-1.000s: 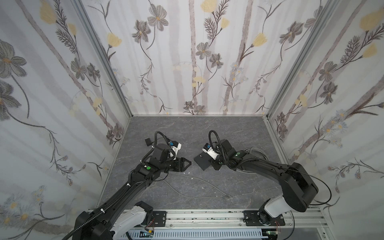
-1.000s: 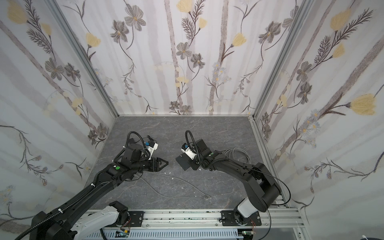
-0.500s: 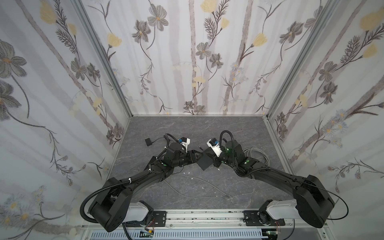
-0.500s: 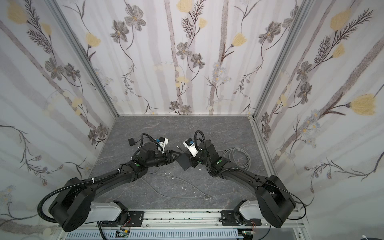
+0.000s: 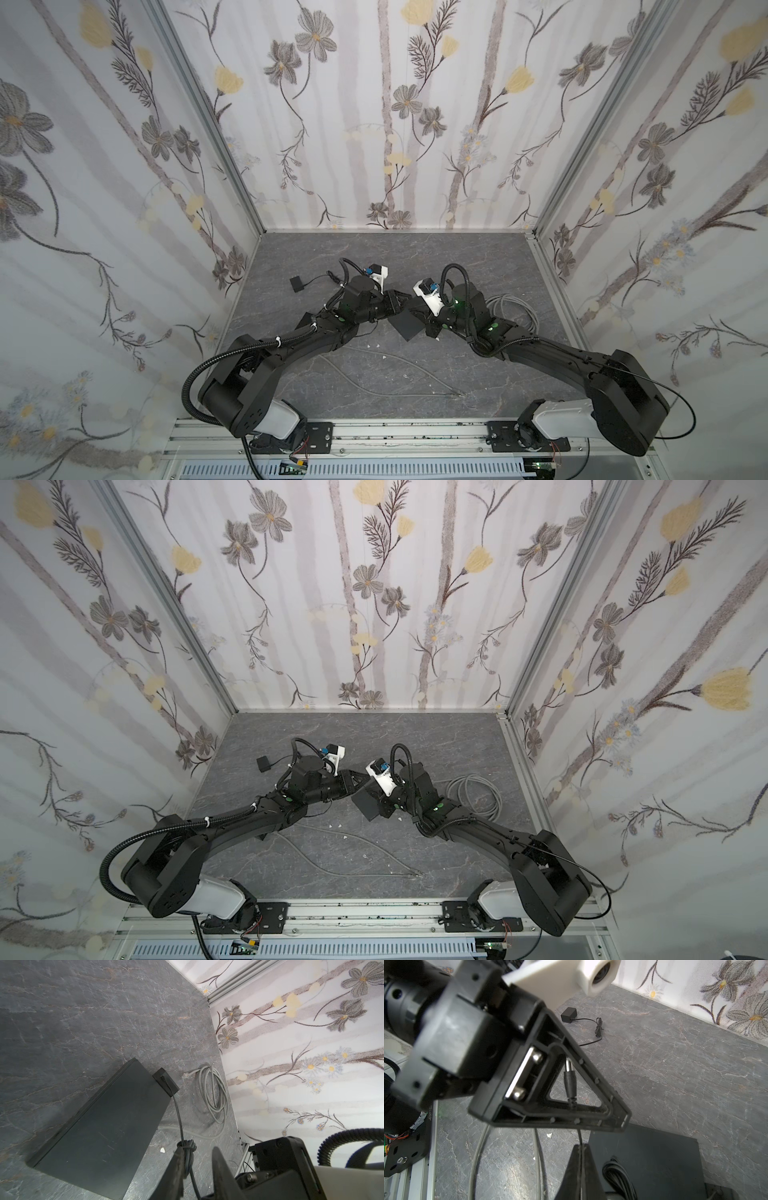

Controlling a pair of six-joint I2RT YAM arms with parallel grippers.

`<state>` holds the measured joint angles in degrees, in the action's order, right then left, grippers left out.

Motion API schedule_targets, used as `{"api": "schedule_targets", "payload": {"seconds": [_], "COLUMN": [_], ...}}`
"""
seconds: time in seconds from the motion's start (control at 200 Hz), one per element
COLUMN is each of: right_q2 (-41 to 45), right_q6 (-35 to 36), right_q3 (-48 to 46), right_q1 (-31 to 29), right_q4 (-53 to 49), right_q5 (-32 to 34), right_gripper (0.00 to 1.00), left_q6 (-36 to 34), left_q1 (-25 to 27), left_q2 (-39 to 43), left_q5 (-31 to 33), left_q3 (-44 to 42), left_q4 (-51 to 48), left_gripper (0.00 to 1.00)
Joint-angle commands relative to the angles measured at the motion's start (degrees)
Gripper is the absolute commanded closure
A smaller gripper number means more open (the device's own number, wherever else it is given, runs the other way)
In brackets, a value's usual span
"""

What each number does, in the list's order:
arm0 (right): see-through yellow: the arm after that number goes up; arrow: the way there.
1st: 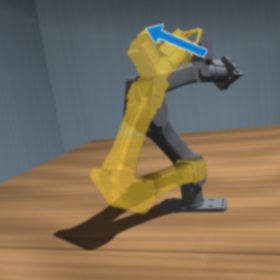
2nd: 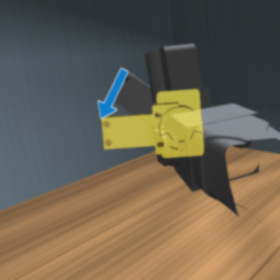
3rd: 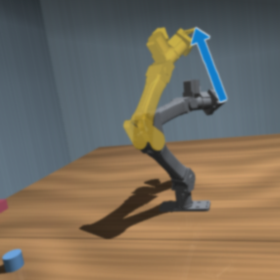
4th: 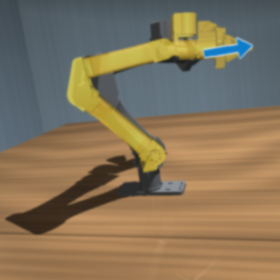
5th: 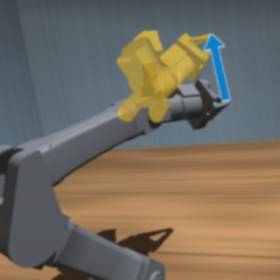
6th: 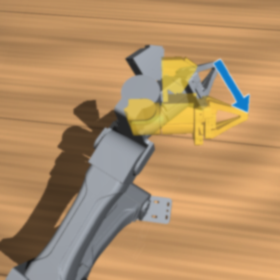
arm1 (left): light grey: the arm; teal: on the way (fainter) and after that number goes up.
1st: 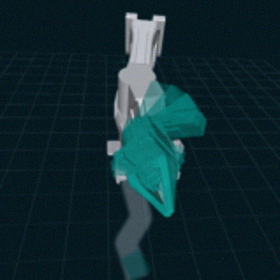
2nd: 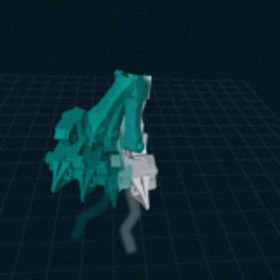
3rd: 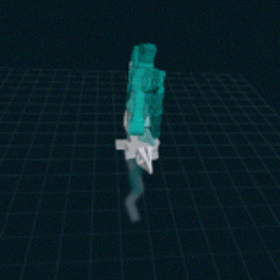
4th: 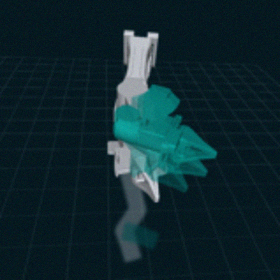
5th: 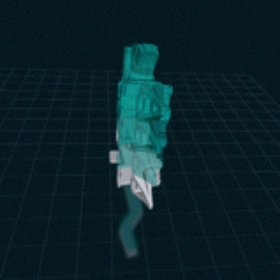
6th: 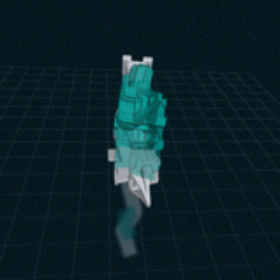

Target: Insert the plug into the switch port

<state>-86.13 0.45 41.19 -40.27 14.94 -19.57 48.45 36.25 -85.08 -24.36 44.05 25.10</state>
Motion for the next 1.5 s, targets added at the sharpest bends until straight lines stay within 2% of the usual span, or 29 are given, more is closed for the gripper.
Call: {"api": "schedule_targets", "payload": {"seconds": [0.0,0.025,0.085,0.155,0.335,0.465,0.55,0.625,0.74,0.789,0.839,0.904,0.974,1.054,1.094,1.154,1.239,1.369,1.409,1.494], "right_q2": [0.3,0.3,0.1,0.3,3.0,6.6,9.4,11.1,12.0,11.9,11.4,10.2,9.3,9.0,9.2,9.6,9.9,8.6,8.1,8.0], "right_q6": [-0.9,-1.1,-1.0,-0.4,2.1,4.3,4.4,4.2,3.2,2.8,2.4,2.0,1.9,1.6,1.6,1.3,1.1,-1.0,-3.9,-16.1], "right_q3": [-0.1,0.1,0.4,0.6,-0.2,-0.9,-1.6,-1.7,-2.2,-2.7,-3.0,-3.0,-2.6,-2.7,-2.7,-2.7,-2.8,-2.9,-3.4,-5.9], "right_q1": [-0.1,0.0,0.0,0.0,1.2,2.8,4.3,5.3,6.5,6.9,7.3,7.4,7.4,7.4,7.5,7.8,8.0,7.9,7.4,4.8], "right_q4": [1.7,1.7,1.2,0.2,-2.8,-4.9,-5.8,-7.6,-9.3,-9.6,-9.9,-10.4,-11.1,-11.2,-11.2,-11.3,-11.9,-13.7,-13.7,-11.4], "right_q5": [-0.2,-0.2,-0.4,-0.1,1.6,1.3,2.6,5.5,8.7,9.2,10.0,10.7,11.1,11.7,12.3,12.6,12.5,12.1,12.0,12.5], "right_gripper": [1.0,0.98,0.82,0.77,0.72,0.72,0.71,0.7,0.7,0.7,0.69,0.68,0.67,0.67,0.67,0.67,0.67,0.67,0.68,0.66], "left_q6": [1.0,1.1,1.0,-0.5,-12.1,-22.4,-27.0,-30.8,-34.2,-35.6,-37.1,-38.6,-40.1,-40.6,-39.9,-39.5,-38.7,-32.1,-29.7,-25.4], "left_q1": [0.1,0.1,0.2,0.1,0.0,0.0,0.2,1.1,2.6,3.9,5.8,8.1,10.3,12.2,12.5,12.4,11.5,6.8,4.8,1.3], "left_q2": [-0.6,-0.7,-1.0,-1.1,-2.0,-5.6,-7.8,-9.4,-12.1,-13.0,-13.4,-13.2,-11.1,-6.3,-4.2,-2.3,-0.2,3.6,5.4,10.0], "left_q5": [-1.9,-2.1,-2.8,-3.8,-6.4,-8.0,-4.5,2.1,8.7,10.3,12.7,13.8,10.2,2.4,1.1,1.8,7.2,15.1,15.2,13.7], "left_q3": [1.2,1.4,1.8,2.8,9.2,16.6,19.3,21.4,24.1,25.4,26.8,28.0,27.6,24.3,23.0,22.8,22.9,20.4,18.7,13.1], "left_q4": [2.6,2.6,2.4,0.4,-15.5,-32.2,-40.3,-47.3,-52.8,-54.4,-55.9,-56.6,-54.2,-47.4,-45.3,-46.2,-49.2,-51.2,-50.0,-45.8], "left_gripper": [0.86,0.89,0.96,1.0,1.0,1.0,1.0,1.0,1.0,0.97,0.89,0.72,0.6,0.44,0.38,0.37,0.37,0.38,0.38,0.39]}}
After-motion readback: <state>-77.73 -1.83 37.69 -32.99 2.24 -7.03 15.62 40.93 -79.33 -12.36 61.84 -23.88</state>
